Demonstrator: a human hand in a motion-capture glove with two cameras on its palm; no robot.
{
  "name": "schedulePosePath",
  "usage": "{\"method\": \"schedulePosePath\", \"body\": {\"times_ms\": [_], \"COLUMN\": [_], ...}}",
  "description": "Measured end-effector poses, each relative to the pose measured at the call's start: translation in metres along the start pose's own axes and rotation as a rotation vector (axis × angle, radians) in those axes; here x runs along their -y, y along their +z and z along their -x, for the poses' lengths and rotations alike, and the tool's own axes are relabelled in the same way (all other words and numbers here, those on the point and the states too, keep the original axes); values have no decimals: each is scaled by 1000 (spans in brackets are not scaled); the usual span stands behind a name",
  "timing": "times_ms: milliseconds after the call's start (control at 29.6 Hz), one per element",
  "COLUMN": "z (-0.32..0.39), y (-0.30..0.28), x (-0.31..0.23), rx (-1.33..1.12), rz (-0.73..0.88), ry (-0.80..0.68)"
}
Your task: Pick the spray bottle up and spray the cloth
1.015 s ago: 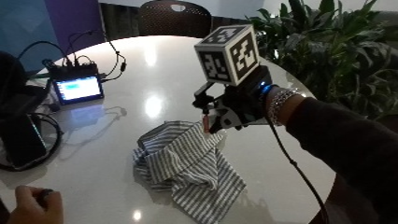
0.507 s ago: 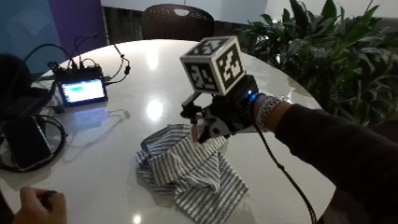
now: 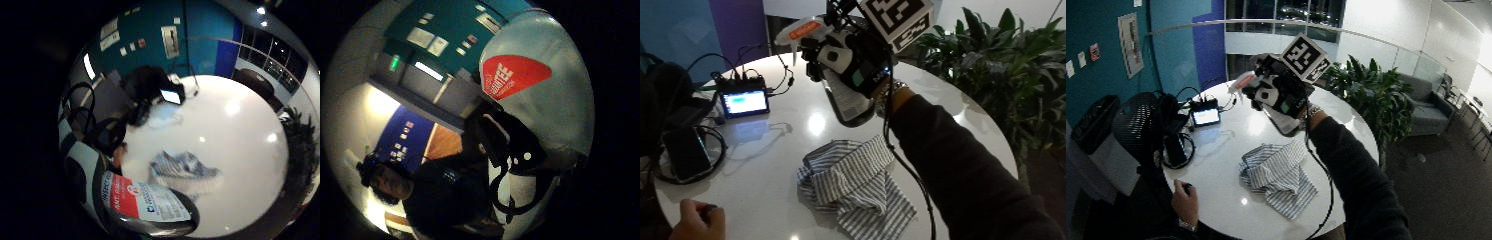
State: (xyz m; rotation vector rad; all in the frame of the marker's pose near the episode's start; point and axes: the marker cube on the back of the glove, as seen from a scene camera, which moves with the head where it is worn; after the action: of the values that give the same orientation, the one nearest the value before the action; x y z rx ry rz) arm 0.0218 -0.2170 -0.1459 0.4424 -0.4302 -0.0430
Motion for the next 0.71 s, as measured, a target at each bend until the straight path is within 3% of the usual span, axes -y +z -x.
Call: {"method": "schedulePosePath", "body": {"times_ms": [338, 507, 710], "z": [-27, -66, -91], "y": [56, 81, 101], "x": [29, 11, -2], "rx": [312, 320, 171], "rz": [-454, -594, -663], "ry": [128, 209, 185]}}
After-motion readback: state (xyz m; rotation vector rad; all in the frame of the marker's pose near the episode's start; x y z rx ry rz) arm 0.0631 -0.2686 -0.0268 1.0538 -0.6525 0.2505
